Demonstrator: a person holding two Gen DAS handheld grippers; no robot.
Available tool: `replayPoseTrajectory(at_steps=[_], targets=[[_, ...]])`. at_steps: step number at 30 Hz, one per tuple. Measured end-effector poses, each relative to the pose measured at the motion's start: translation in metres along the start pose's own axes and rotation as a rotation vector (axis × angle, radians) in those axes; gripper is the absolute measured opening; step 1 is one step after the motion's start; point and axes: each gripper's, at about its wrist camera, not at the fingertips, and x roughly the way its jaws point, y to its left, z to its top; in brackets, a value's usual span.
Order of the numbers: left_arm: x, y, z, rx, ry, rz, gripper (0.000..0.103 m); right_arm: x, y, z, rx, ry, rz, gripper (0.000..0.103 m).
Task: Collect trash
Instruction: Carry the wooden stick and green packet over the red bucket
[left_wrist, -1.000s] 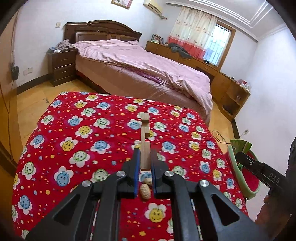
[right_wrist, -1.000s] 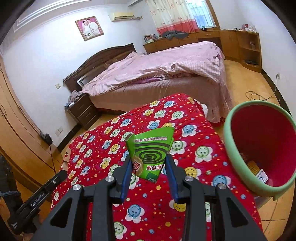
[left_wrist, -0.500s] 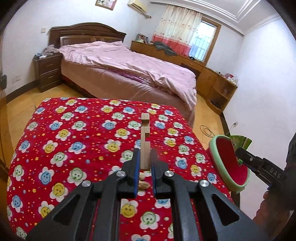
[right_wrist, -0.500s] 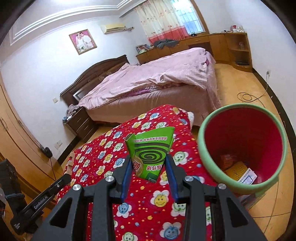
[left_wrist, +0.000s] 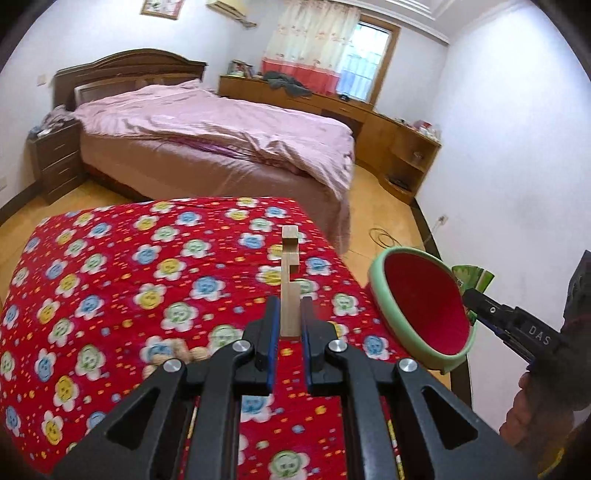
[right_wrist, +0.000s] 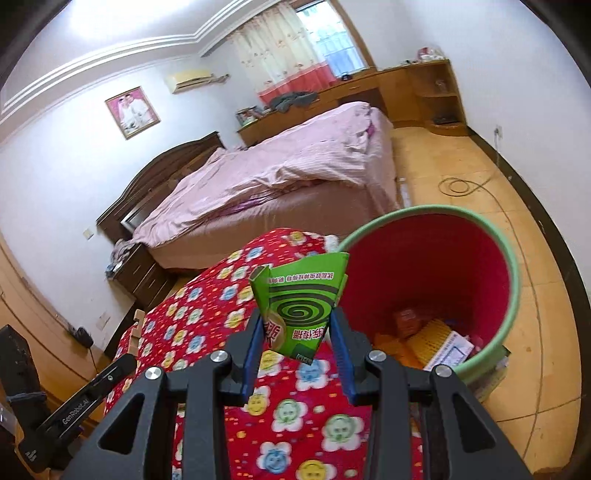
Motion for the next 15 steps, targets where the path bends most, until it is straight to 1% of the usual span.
replayPoseTrajectory(at_steps=[10,15], targets=[[0.037,-0.061,0.005,0.108,0.041,-0.087,0.01,-0.001,-0.053,0.005,0.087,-0.008,-0.061,0.038],[0.063,-0.091,0.004,0.15,0.076,-0.125,0.009,0.003,-0.08,0.005,0.129,-0.003,-0.085,0.038]])
